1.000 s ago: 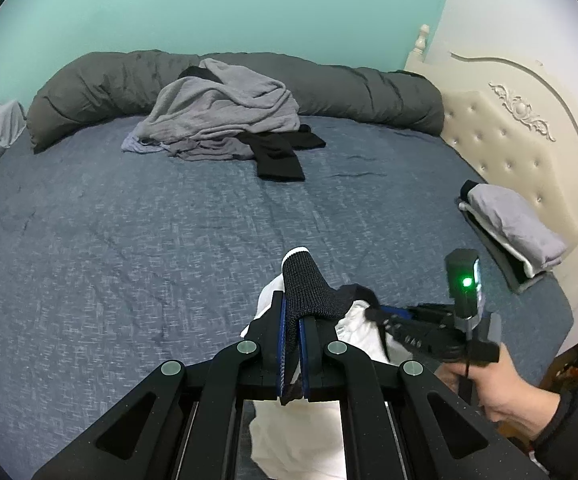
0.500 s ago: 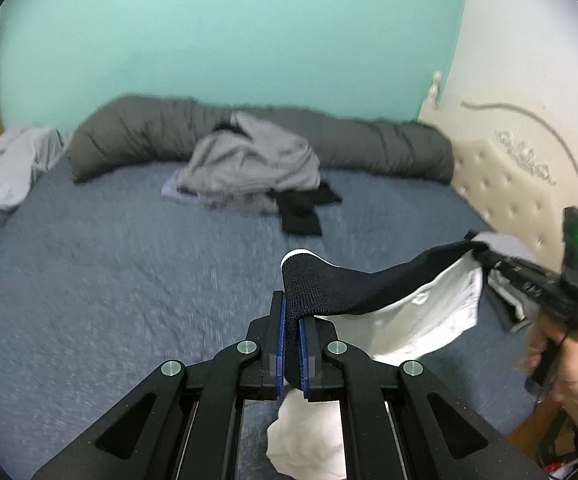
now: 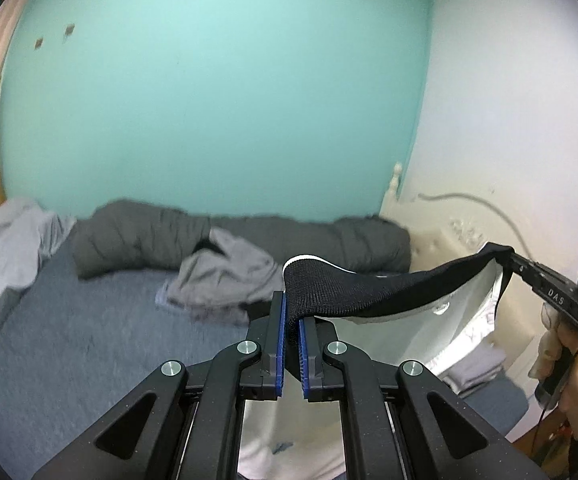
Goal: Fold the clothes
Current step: 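Raise the shirt with both grippers, stretching the hem between them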
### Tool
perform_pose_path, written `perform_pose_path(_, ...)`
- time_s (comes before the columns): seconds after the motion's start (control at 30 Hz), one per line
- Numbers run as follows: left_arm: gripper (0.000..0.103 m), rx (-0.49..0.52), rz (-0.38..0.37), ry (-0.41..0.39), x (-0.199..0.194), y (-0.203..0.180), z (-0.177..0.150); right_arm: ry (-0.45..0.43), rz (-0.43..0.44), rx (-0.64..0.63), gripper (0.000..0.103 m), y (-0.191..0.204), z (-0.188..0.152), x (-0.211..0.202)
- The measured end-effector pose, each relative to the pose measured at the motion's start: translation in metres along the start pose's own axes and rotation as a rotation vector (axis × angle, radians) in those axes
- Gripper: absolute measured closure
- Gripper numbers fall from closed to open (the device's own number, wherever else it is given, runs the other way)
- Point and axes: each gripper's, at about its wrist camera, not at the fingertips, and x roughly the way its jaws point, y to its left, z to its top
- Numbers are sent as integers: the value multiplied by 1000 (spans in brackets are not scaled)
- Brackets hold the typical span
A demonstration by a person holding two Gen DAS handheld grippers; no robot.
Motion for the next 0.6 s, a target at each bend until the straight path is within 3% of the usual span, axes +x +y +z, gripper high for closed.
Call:
perform_pose_path(0.33,97,69,9,-112,-81,-33,69,-89,-5,-27,99,13,58,-58)
perform_pose_path(0.6,97,74,-6,-121,-110,-39,76,-83,-21,-48,99,21,68,-83)
